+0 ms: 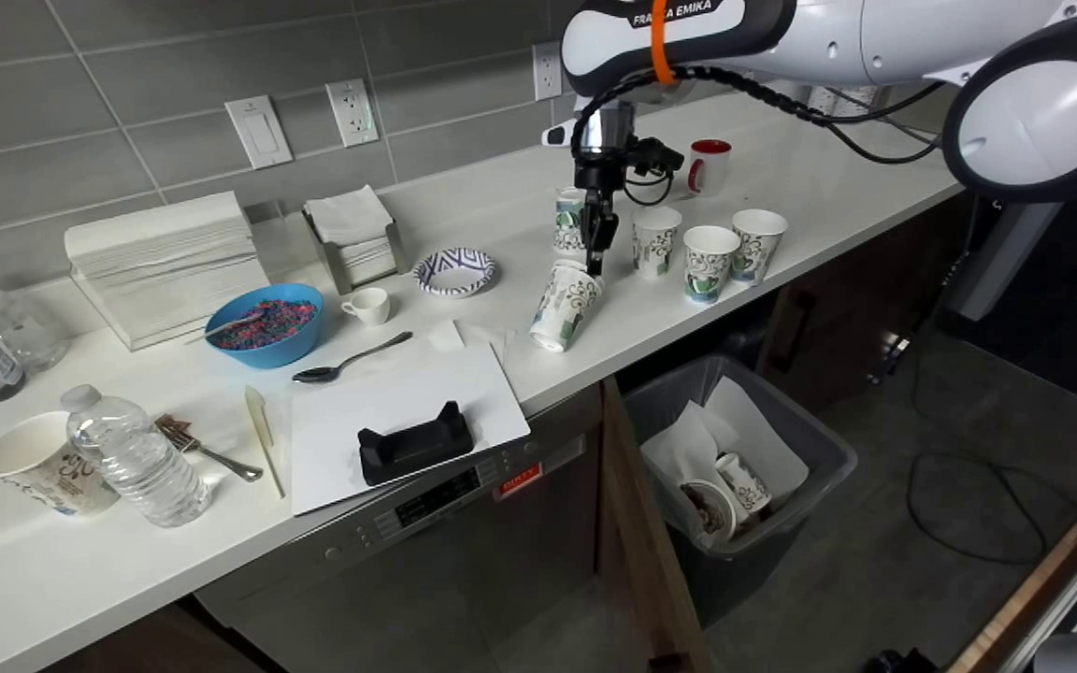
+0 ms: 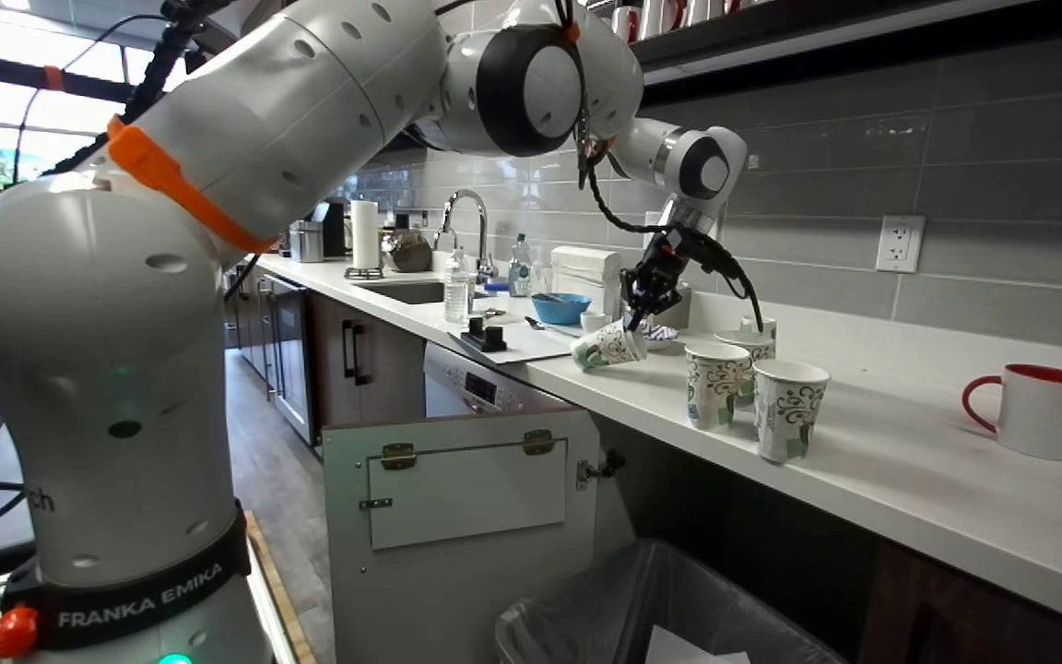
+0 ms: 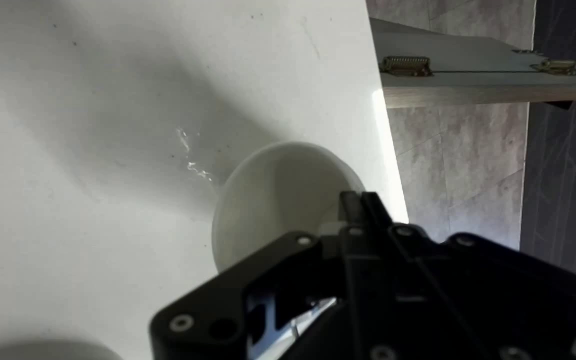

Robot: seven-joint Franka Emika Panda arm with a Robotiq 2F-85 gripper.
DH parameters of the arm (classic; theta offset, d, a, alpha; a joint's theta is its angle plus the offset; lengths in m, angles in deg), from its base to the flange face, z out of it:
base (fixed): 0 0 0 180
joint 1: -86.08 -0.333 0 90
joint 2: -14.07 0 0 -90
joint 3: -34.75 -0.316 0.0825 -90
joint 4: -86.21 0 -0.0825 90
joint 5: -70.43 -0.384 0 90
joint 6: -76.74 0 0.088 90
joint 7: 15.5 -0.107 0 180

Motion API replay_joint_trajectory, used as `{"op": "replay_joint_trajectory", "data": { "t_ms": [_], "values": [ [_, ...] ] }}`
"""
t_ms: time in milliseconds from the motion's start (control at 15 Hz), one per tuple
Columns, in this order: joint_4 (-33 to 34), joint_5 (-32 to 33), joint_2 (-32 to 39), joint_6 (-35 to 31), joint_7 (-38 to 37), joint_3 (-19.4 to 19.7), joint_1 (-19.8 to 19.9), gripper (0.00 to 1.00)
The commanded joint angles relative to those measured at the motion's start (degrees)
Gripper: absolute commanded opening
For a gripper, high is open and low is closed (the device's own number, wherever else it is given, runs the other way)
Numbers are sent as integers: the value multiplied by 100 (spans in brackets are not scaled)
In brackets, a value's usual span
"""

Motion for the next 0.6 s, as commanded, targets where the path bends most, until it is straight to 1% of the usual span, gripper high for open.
{"op": "replay_joint_trajectory", "data": {
  "t_ms": [0, 533],
  "values": [
    [373, 188, 301, -112, -465, 97, -76, 1],
    [608, 436, 404, -212, -1076, 378, -134, 1]
  ]
}}
